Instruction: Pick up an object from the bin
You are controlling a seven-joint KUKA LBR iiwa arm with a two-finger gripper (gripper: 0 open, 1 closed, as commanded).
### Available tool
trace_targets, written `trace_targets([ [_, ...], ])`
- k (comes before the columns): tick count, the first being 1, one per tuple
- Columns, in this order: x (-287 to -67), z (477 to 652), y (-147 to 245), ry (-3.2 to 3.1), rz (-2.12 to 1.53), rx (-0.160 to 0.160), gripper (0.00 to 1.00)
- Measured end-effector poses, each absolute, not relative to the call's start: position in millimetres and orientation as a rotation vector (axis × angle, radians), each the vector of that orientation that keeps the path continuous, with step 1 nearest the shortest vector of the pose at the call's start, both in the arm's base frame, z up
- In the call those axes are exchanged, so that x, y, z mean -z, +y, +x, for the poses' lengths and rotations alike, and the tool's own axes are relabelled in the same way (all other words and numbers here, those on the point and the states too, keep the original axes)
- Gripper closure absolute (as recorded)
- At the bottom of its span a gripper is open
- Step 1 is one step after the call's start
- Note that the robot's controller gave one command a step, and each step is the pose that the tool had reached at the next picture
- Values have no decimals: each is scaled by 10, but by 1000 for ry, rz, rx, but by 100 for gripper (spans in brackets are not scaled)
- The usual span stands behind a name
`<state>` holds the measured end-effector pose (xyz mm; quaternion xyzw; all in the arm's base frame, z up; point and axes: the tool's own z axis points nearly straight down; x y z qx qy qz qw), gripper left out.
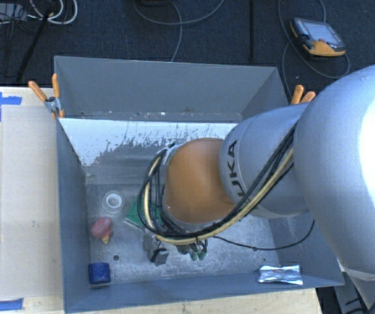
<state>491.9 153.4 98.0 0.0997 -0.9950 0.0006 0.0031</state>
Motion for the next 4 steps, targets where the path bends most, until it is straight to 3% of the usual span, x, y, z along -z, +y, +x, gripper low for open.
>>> trace_targets([
  [1,-2087,5018,1522,-2999,951,0,100],
  [2,-2071,5010,1517,-2997,945,2,0],
  [3,-978,5891,1008,-2850,1317,1,0],
  [4,-708,5641,1262,-2779,1471,1,0],
])
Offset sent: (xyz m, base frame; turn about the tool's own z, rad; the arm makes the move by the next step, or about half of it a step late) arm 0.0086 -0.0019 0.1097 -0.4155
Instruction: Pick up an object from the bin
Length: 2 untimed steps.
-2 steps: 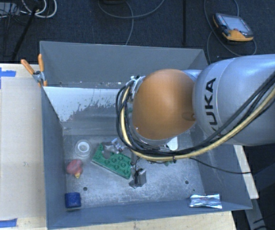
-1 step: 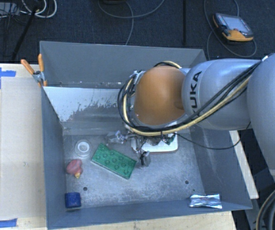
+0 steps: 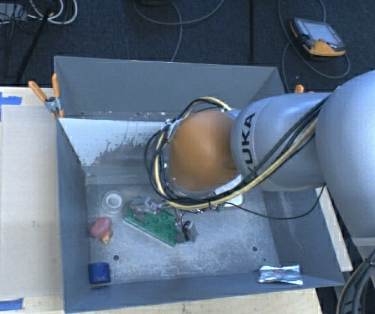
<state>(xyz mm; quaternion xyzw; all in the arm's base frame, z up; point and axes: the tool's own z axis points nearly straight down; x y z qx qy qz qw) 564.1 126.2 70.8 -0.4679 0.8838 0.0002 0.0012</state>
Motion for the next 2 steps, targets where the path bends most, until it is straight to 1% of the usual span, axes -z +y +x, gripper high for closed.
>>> trace_targets([
  [1,-736,5655,1256,2777,-1462,0,100],
  [2,-744,5861,948,2755,-1490,-7,100],
])
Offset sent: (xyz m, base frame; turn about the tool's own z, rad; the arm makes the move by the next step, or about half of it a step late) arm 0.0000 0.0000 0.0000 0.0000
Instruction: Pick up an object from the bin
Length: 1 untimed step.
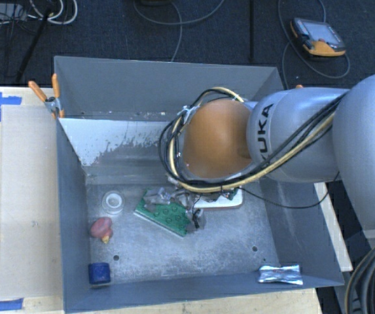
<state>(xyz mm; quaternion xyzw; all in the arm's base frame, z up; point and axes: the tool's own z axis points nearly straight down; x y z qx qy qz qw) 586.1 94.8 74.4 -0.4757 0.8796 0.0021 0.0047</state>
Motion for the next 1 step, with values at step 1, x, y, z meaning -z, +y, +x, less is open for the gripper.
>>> trace_targets([
  [1,-1690,5860,1022,2757,-1490,2,100],
])
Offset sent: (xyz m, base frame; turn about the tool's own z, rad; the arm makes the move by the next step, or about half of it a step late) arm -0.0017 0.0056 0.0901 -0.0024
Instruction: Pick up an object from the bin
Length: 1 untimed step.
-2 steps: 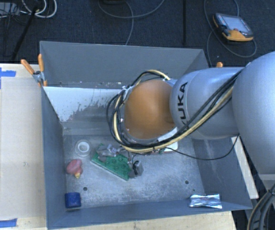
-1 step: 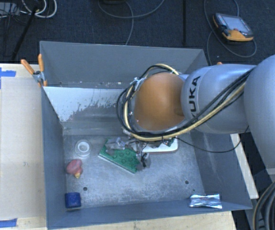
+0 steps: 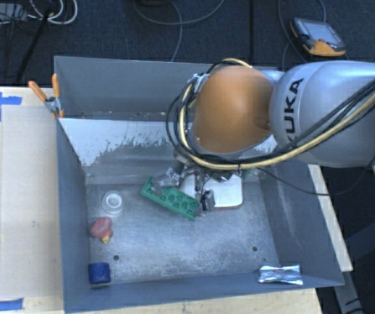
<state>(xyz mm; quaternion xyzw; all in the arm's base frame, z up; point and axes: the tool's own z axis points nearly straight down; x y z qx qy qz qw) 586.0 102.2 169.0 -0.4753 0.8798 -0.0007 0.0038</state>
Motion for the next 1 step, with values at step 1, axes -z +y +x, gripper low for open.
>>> trace_targets([
  [1,-2091,5700,1107,2753,-1504,0,100],
])
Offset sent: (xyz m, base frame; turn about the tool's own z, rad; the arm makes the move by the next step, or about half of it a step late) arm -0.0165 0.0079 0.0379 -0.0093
